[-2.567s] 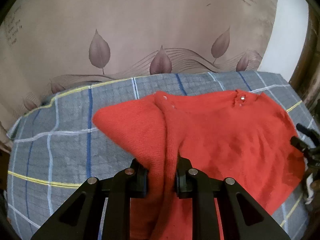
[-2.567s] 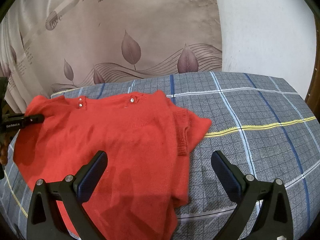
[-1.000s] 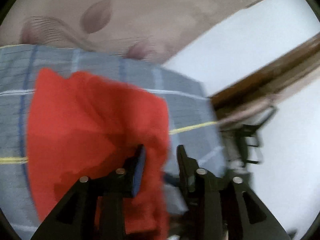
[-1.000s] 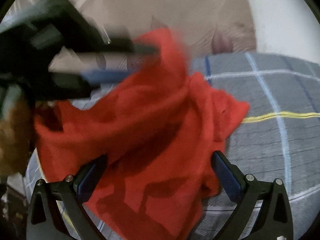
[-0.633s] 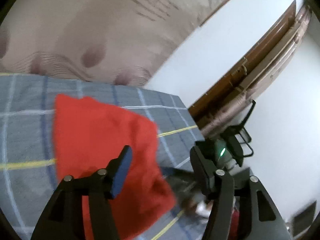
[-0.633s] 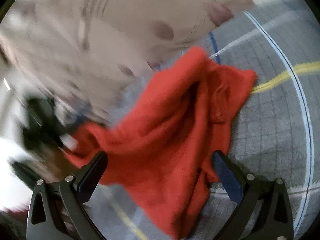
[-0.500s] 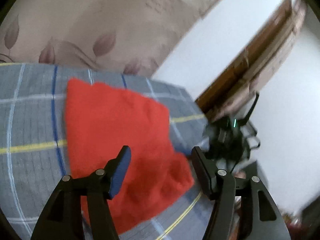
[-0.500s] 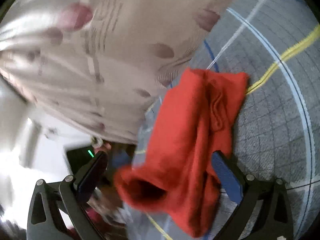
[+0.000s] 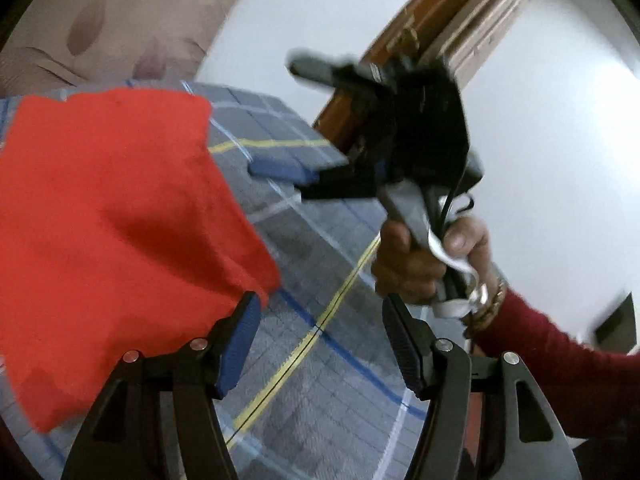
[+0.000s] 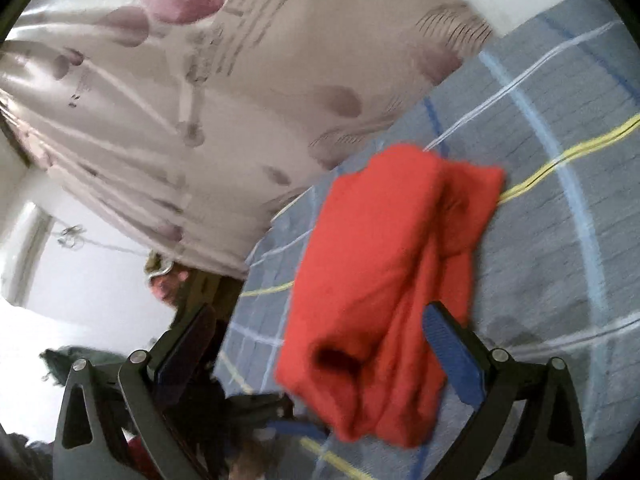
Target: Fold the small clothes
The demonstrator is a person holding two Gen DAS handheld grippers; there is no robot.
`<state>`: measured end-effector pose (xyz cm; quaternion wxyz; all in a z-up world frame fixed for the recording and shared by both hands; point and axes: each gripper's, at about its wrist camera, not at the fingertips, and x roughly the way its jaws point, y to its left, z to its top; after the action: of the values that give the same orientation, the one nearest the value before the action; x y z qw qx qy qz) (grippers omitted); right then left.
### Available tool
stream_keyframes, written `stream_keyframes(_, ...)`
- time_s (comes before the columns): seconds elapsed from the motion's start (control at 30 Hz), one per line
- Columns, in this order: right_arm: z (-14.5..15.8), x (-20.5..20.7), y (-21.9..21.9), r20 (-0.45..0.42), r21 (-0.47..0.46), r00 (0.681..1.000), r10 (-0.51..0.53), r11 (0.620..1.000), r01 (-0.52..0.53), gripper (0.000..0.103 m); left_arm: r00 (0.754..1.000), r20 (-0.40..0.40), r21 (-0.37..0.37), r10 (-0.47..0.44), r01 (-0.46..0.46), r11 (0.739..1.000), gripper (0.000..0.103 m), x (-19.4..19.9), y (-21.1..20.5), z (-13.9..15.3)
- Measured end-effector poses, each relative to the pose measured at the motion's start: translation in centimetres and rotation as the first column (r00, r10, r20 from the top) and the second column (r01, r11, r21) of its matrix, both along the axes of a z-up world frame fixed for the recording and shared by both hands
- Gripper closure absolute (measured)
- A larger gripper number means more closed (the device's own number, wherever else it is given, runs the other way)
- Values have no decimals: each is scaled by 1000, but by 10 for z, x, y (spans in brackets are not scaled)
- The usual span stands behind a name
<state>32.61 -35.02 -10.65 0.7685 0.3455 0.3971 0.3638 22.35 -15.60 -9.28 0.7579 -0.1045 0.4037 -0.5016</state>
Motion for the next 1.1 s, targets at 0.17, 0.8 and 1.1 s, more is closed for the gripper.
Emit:
stream_keyframes(0.17, -20, 14, 21, -59, -49, 998, 21, 999, -24, 0, 990, 24, -11, 137, -137, 991, 40, 8, 60, 3)
stream_keyframes(0.8, -8, 58, 44, -14, -322, 999, -38, 946, 31, 88, 952, -79, -82, 297, -303, 949, 39, 8, 115, -41)
stream_keyframes(1.1, -34, 68, 12, -67, -337, 996, -65, 941, 39, 91, 955, -81, -90, 284, -291, 953, 38, 3, 119, -41)
